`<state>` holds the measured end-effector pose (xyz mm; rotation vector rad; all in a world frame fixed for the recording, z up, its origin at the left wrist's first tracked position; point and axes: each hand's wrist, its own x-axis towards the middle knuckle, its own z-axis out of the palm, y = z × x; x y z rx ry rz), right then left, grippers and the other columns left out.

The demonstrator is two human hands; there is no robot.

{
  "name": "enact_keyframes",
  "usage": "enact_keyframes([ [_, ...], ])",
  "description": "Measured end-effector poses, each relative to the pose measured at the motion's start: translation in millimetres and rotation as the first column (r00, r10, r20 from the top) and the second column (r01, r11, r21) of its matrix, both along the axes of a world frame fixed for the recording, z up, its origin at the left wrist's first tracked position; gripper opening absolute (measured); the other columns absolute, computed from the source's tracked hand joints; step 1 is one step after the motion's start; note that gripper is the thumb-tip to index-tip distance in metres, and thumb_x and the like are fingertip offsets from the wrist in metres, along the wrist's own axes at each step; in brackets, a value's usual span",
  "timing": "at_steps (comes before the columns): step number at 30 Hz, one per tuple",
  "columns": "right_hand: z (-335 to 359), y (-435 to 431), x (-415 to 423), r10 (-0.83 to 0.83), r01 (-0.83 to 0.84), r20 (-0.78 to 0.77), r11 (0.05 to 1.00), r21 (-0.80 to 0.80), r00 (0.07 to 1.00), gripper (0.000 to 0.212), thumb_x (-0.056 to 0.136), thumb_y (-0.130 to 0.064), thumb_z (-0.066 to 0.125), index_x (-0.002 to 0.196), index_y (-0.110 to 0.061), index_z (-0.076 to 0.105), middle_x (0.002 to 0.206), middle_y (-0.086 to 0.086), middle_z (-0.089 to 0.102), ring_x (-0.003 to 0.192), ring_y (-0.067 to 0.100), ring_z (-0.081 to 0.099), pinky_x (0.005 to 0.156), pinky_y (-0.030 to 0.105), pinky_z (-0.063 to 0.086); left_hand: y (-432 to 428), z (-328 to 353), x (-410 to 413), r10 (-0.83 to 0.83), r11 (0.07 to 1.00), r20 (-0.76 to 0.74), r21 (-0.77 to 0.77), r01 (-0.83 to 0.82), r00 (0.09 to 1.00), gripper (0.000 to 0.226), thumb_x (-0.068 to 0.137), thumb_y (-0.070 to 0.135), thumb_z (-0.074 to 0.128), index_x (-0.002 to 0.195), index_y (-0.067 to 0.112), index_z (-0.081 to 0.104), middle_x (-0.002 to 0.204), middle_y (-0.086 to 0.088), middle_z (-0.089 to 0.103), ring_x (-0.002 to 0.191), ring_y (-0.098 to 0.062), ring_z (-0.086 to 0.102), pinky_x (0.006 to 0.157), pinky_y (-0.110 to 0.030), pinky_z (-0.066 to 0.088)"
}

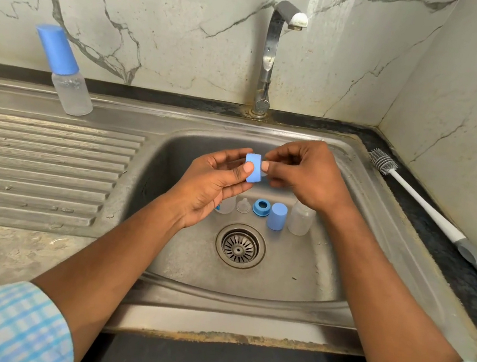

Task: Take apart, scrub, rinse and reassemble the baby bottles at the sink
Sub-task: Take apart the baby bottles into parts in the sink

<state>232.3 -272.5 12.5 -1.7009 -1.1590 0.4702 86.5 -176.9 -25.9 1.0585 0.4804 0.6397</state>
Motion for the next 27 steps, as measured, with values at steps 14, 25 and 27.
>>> enact_keyframes([
  [14,0.8,-4.3,-3.4,0.104,-0.104,0.003,0.994,0.045,0.995,0.029,0.077,0.006,0.078,0.099,-0.013,0.074,0.075,-0.015,0.072,0.071,-0.003,0.067,0.073,0.011,0.053,3.6,-0.9,-2.9,-0.019,0.999,0.063,-0.03,0.021,0.998,0.038,0.075,0.003,0.066,0.112,0.012,0.068,0.109,-0.007,0.073,0.102,-0.018,0.07,0.082,-0.028,0.059],
  [25,-4.4,0.7,-12.9,-0.065,0.046,0.433,0.997,0.053,0.899,0.006,0.082,-0.01,0.075,0.087,-0.013,0.077,0.073,-0.006,0.068,0.064,0.005,0.062,0.061,0.018,0.051,-1.7,-0.2,-1.9,-0.032,0.999,-0.007,-0.034,0.032,0.999,0.033,0.079,0.011,0.065,0.112,0.009,0.068,0.111,-0.013,0.073,0.099,-0.022,0.072,0.078,-0.03,0.061],
  [27,-4.4,1.6,-10.8,-0.016,0.03,0.42,0.999,-0.026,0.907,0.01,0.082,-0.008,0.076,0.09,-0.011,0.078,0.071,-0.008,0.066,0.062,0.003,0.061,0.062,0.017,0.05,-1.5,-1.8,-3.0,-0.032,0.999,-0.029,-0.023,0.032,0.999,0.036,0.075,0.011,0.067,0.111,0.01,0.069,0.109,-0.012,0.073,0.099,-0.024,0.072,0.076,-0.03,0.061],
])
